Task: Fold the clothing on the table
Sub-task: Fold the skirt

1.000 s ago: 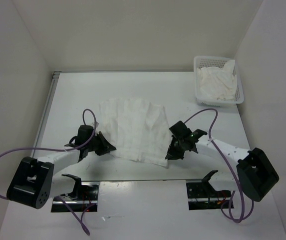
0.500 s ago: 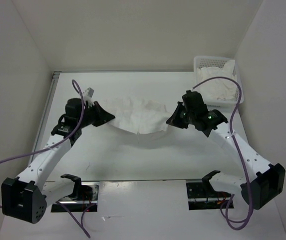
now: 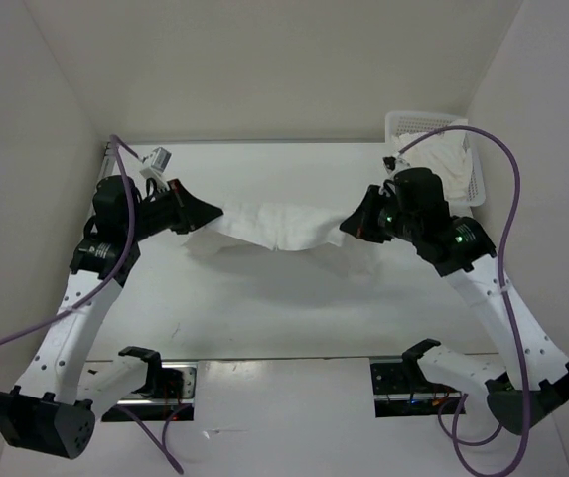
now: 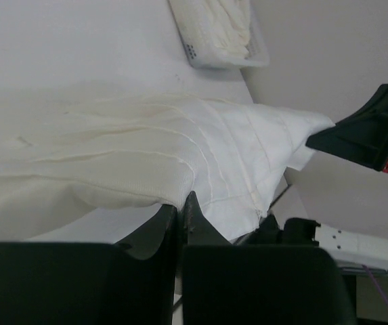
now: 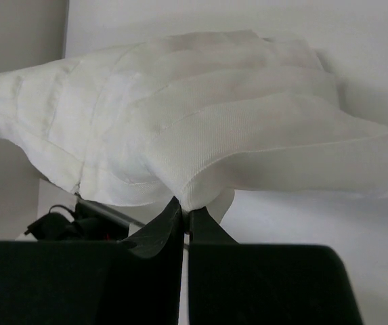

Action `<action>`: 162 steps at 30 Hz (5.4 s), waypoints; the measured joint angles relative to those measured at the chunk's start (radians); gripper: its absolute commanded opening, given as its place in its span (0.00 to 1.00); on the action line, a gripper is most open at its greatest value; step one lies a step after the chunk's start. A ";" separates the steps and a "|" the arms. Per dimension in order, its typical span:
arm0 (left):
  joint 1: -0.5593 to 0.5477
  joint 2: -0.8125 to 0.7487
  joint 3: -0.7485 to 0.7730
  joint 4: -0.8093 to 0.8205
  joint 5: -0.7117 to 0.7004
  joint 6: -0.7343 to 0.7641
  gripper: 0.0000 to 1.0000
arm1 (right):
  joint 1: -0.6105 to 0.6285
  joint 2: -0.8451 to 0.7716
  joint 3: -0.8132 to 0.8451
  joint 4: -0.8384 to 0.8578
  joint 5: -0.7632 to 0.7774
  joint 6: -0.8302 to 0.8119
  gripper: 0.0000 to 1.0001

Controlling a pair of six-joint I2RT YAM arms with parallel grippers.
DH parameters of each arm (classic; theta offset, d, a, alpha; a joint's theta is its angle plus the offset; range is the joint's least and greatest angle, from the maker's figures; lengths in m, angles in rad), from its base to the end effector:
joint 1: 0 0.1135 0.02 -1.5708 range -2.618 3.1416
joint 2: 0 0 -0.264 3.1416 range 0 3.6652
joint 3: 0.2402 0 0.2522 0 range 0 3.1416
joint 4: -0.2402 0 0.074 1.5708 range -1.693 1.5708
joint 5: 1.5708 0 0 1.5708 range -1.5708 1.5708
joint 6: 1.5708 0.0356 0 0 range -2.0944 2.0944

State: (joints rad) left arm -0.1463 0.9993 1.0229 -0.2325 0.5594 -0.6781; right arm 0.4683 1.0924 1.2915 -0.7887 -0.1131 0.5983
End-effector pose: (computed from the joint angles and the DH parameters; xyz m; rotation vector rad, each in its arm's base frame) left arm 0.2175 -0.0511 0.3797 -0.0700 1.8789 -1.0764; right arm 0.1924 0.1018 0.3943 0.0782 2.2487 0.7204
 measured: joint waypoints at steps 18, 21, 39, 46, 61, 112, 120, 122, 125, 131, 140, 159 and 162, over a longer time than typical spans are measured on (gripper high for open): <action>0.018 0.285 -0.059 -0.014 0.091 0.024 0.00 | -0.067 0.066 -0.156 0.019 -0.124 -0.041 0.00; 0.043 0.491 0.063 0.001 0.090 0.023 0.00 | -0.163 0.261 -0.065 0.055 -0.130 -0.073 0.00; 0.156 0.570 0.513 0.098 0.190 0.026 0.00 | -0.278 0.494 0.486 0.142 -0.237 -0.188 0.00; 0.117 0.550 -0.058 0.150 0.150 0.011 0.00 | -0.228 0.439 -0.159 0.218 -0.296 -0.137 0.00; -0.080 0.388 -0.358 0.077 0.039 -0.085 0.00 | -0.135 0.232 -0.493 0.132 -0.396 -0.024 0.05; -0.144 0.201 -0.449 -0.050 0.000 -0.088 0.00 | 0.295 -0.343 -0.915 0.078 -0.029 0.719 0.53; -0.144 0.203 -0.449 -0.041 0.004 -0.088 0.00 | 0.295 -0.201 -0.925 0.155 -0.021 0.708 0.46; -0.144 0.210 -0.449 -0.032 0.005 -0.088 0.00 | 0.295 -0.119 -0.922 0.184 -0.031 0.692 0.37; -0.144 0.230 -0.449 -0.017 0.006 -0.088 0.00 | 0.298 -0.021 -0.889 0.232 -0.042 0.662 0.21; -0.144 0.257 -0.473 0.005 0.004 -0.086 0.00 | 0.340 0.034 -0.857 0.266 -0.022 0.631 0.00; -0.146 0.195 -0.473 -0.090 0.068 -0.054 0.00 | 0.348 -0.302 -0.856 0.092 -0.064 0.677 0.00; -0.162 0.038 -0.353 -0.357 0.160 -0.089 0.00 | 0.379 -0.312 -0.527 -0.201 -0.062 0.719 0.00; -0.119 0.039 -0.346 -0.340 0.160 -0.109 0.00 | 0.372 -0.282 -0.513 -0.178 -0.029 0.717 0.00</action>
State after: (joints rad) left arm -0.2649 1.0378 0.6765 -0.5728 0.7193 -0.7876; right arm 0.8398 0.8108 0.7788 -0.9665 -0.1421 1.3155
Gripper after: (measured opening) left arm 0.020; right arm 0.021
